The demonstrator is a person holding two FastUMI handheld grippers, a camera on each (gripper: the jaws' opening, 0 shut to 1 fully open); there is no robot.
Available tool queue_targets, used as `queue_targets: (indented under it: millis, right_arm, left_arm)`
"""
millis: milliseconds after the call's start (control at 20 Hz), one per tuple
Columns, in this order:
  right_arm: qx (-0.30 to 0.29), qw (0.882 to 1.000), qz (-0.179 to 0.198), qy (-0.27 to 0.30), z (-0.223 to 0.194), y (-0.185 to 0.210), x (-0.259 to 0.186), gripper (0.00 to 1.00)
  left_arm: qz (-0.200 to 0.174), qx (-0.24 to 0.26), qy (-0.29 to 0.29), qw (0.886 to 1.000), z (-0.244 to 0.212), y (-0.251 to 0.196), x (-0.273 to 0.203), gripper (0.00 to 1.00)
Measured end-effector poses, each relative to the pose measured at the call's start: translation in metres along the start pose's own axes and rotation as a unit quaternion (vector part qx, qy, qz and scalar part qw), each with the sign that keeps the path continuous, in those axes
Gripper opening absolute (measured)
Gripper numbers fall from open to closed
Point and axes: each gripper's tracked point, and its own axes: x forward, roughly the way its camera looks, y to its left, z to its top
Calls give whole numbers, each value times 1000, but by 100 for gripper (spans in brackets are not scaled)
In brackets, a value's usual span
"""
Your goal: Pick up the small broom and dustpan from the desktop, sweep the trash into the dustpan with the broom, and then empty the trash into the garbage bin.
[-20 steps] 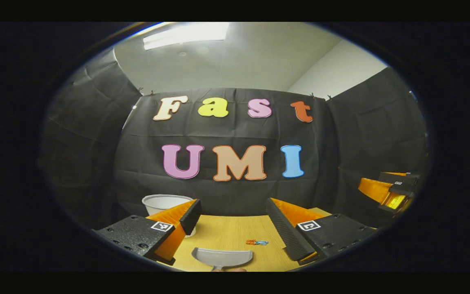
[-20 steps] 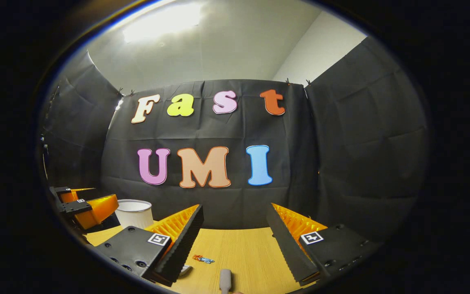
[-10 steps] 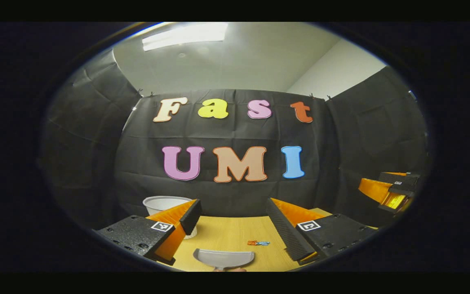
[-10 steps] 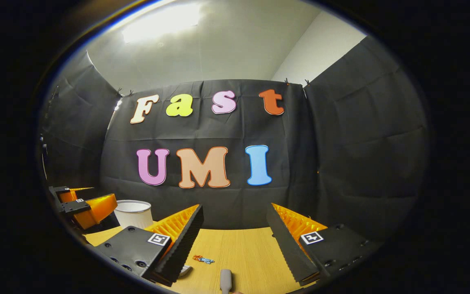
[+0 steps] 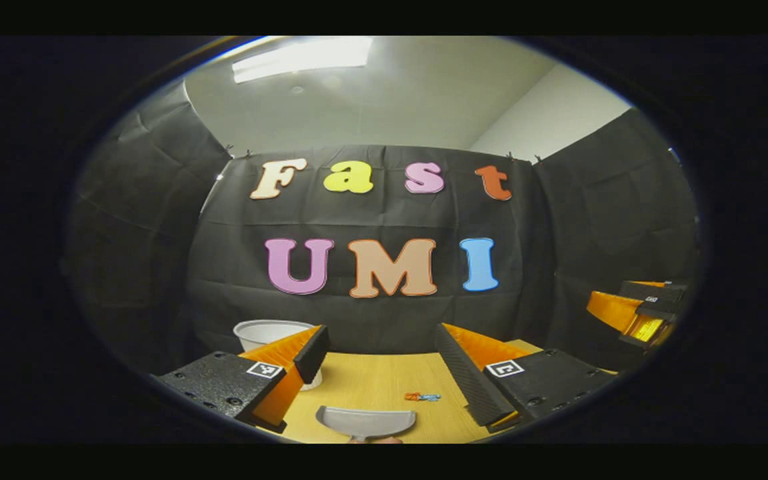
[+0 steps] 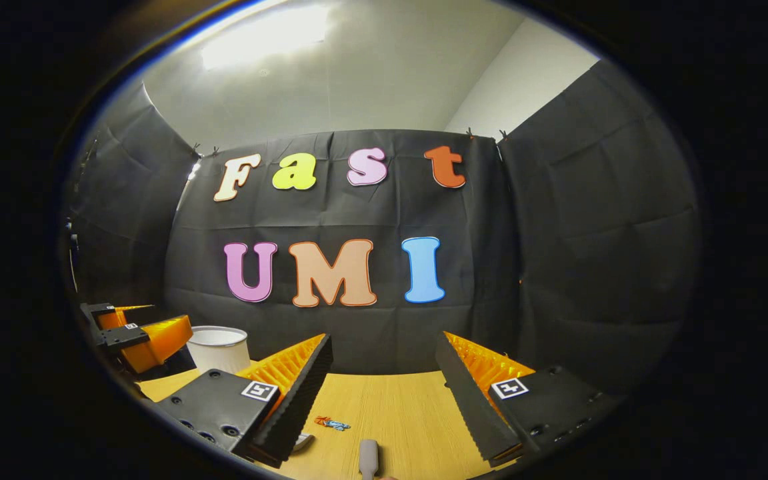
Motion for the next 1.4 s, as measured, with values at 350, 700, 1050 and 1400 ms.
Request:
queue_targets:
  millis: [350,700,1050,1400]
  right_arm:
    - [-1,1000,2,0,2,0,2,99]
    - [0,1000,1,-2,2,-1,2,100]
    - [1,1000,0,-1,1,0,3,99]
    - [0,1000,0,-2,1,1,3,100]
  left_arm:
    - [0,2,-2,1000,2,0,1,95]
    - [1,3,-3,1000,3,-1,2,94]
    - [2,1,-2,1000,1,-1,3,94]
    - [3,1,-2,1000,1,0,3,94]
